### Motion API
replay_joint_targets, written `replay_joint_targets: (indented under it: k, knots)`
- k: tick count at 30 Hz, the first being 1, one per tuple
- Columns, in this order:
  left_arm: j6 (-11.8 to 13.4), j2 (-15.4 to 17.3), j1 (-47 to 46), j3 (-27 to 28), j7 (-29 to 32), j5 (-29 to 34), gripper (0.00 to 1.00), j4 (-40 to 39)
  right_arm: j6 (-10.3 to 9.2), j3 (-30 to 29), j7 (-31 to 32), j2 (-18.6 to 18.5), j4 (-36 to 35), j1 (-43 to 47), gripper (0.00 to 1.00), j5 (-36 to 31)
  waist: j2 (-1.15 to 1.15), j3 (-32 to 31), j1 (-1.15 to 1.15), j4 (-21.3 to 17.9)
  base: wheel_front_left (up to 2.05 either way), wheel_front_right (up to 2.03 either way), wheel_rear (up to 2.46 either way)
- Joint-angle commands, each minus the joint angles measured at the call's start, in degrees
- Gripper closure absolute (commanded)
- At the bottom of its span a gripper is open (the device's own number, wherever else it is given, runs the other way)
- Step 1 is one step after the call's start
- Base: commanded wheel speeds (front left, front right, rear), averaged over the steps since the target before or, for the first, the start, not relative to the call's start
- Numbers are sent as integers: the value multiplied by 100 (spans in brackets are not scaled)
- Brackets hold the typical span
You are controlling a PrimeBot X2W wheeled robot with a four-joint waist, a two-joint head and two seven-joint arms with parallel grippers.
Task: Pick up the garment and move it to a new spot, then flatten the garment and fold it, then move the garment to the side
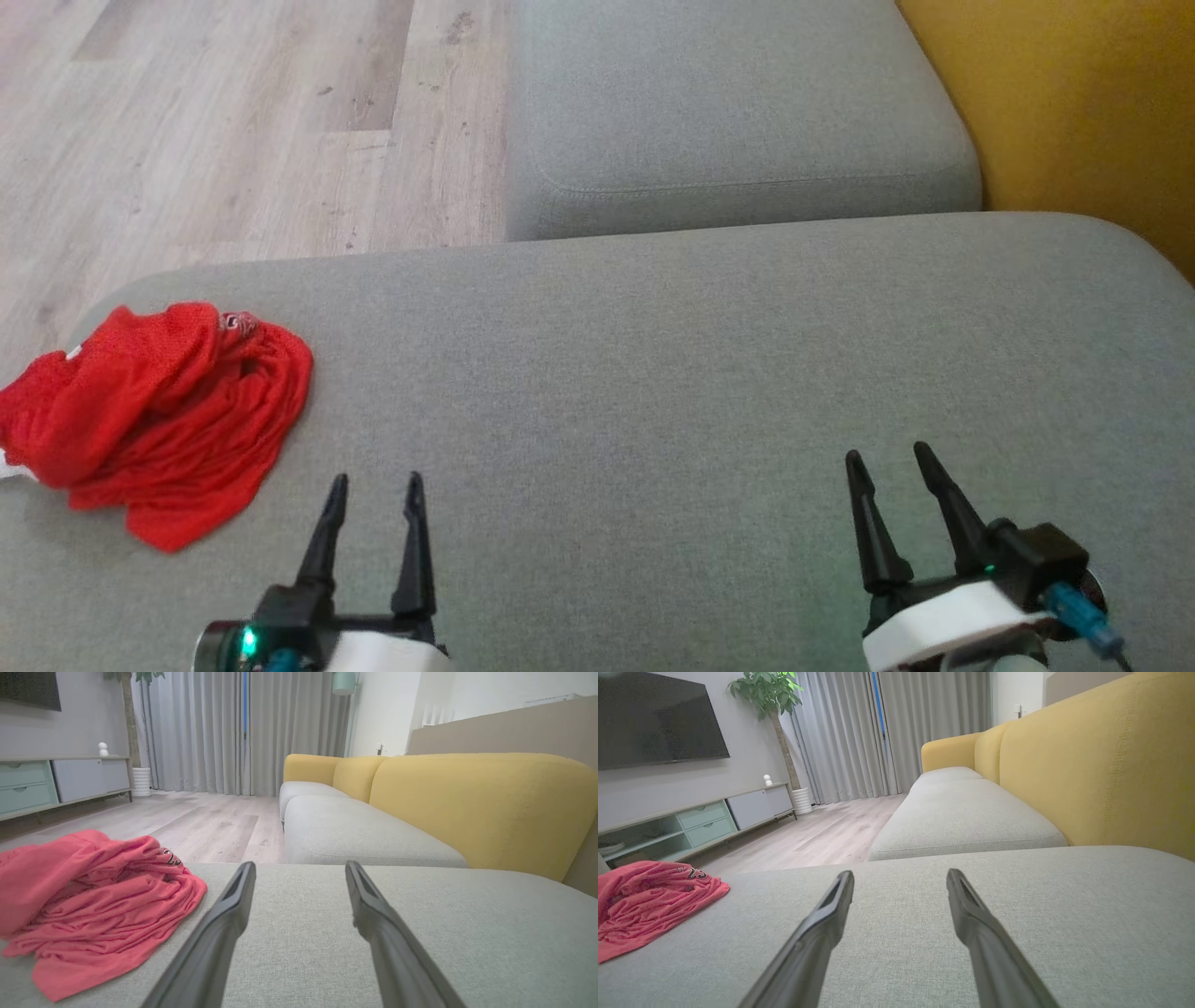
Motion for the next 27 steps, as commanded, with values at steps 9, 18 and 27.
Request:
replay_joint_targets:
  k: [9,18,27]
  knots:
    - [13,11,-136,49,-228,815,0,-122,-4,265,-264,-50,-114,-83,0,-767,0,-93,0,28,0,0,0]
    - [4,-1,-123,107,-235,874,0,-49,-4,254,-270,-50,-87,-70,0,-767,0,-86,0,0,0,0,0]
    - [-3,-11,-126,111,-235,914,0,10,-4,260,-270,-50,-81,-45,0,-750,0,-90,0,13,0,0,0]
